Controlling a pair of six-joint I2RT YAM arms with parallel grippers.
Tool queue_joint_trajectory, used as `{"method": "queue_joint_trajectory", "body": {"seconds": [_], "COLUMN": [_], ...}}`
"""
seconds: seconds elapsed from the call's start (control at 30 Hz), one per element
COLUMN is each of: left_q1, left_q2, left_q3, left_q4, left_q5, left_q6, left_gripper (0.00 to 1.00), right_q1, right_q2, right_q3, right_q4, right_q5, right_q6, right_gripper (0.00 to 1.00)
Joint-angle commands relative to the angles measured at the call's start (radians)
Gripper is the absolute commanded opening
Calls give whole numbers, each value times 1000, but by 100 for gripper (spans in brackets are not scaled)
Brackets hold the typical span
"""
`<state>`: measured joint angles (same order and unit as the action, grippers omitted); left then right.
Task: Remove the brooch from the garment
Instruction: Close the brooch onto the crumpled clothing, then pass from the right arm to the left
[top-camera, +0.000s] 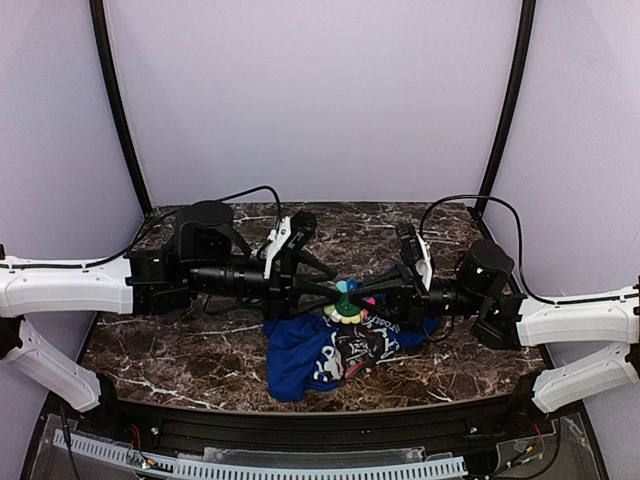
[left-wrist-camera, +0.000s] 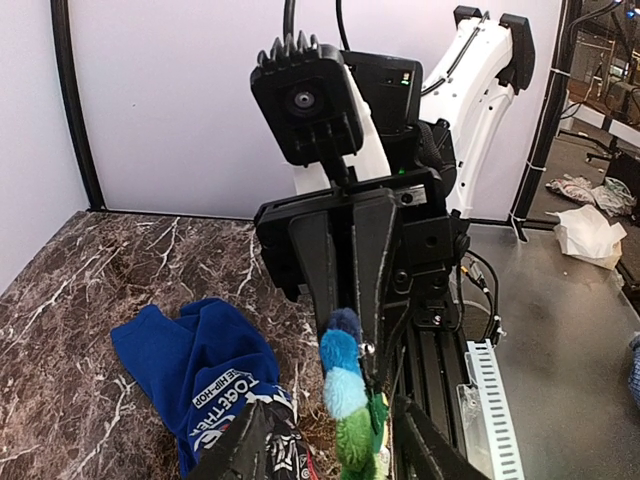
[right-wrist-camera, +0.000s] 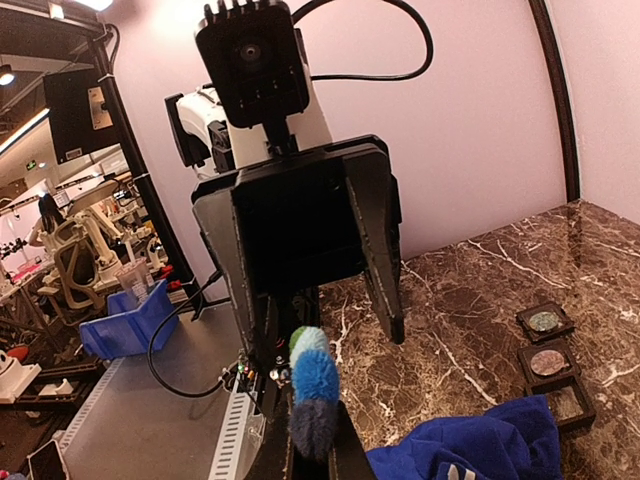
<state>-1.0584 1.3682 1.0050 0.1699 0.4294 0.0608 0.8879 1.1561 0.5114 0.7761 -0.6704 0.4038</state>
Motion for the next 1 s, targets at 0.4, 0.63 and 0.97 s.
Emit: {"method": "queue_joint_trajectory", "body": {"seconds": [0.4,0.63,0.97], "left_q1": [0,0,0], "left_q2": [45,54,48], "left_q3": [24,27,5], "left_q4": [-37,-31,13], "left_q5": [23,29,29], "left_q6": [-2,-3,-23], "left_gripper": [44,25,1], "right_q1": [0,2,4], "right_q2": [20,25,12], "right_q3": [53,58,47], "right_q4": [-53,-74,-99], "right_q5": [-32,-36,-1], "right_q6": [-33,-48,-75], "right_gripper": [0,0,0]}}
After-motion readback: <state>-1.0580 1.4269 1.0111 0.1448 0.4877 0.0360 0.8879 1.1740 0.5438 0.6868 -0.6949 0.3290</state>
